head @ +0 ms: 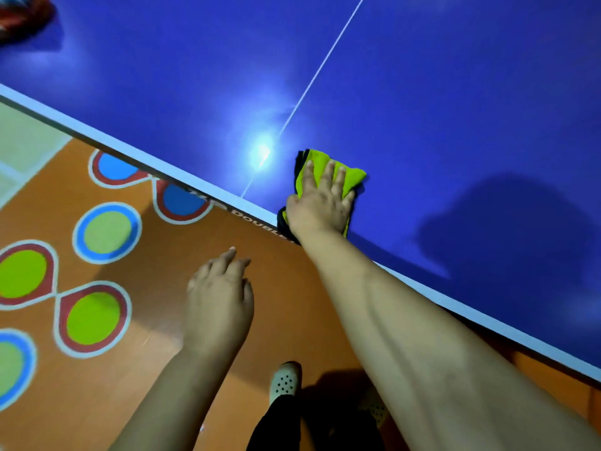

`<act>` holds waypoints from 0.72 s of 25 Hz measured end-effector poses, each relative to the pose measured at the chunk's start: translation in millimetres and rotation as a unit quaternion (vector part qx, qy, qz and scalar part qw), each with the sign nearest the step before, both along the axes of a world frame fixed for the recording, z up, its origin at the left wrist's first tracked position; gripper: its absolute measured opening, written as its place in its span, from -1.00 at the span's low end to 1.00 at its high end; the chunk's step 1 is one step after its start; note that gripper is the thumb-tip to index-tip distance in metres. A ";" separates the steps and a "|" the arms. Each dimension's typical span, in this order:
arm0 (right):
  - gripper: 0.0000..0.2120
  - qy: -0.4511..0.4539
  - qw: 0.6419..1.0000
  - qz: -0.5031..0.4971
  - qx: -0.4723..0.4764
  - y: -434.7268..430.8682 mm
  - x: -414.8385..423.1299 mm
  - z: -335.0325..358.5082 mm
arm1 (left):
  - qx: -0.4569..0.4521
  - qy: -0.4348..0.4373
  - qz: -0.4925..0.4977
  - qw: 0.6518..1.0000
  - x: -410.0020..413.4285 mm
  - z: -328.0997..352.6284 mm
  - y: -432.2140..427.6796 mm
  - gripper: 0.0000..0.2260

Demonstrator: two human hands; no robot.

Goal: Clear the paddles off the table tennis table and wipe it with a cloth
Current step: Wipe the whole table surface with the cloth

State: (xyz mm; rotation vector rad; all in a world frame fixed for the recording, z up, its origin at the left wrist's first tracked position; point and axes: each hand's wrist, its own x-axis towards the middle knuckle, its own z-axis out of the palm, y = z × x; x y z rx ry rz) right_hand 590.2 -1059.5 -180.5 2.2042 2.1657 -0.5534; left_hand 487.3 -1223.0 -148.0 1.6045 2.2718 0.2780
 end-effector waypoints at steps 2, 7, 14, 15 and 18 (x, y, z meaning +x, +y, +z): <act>-0.35 0.006 0.998 0.065 -0.003 5.9 -42.8 -1.8 | 0.000 0.004 0.016 1.000 -20.2 -5.7 -4.4 -0.68; -0.27 0.000 0.979 0.202 0.006 -1.3 -42.3 -6.4 | -0.012 0.014 0.008 1.000 -22.2 -12.0 -5.5 -0.71; -0.20 -0.013 0.974 0.225 0.019 -56.7 103.1 -4.9 | 0.024 0.011 -0.087 0.996 65.8 13.3 20.2 -0.71; -0.18 -0.015 0.977 0.212 0.012 -64.8 134.5 -3.9 | 0.033 0.013 -0.108 0.993 86.3 16.6 25.3 -0.72; -0.16 -0.020 0.986 0.168 -0.008 -93.5 231.2 0.3 | 0.045 0.007 -0.160 0.986 156.0 25.4 34.7 -0.72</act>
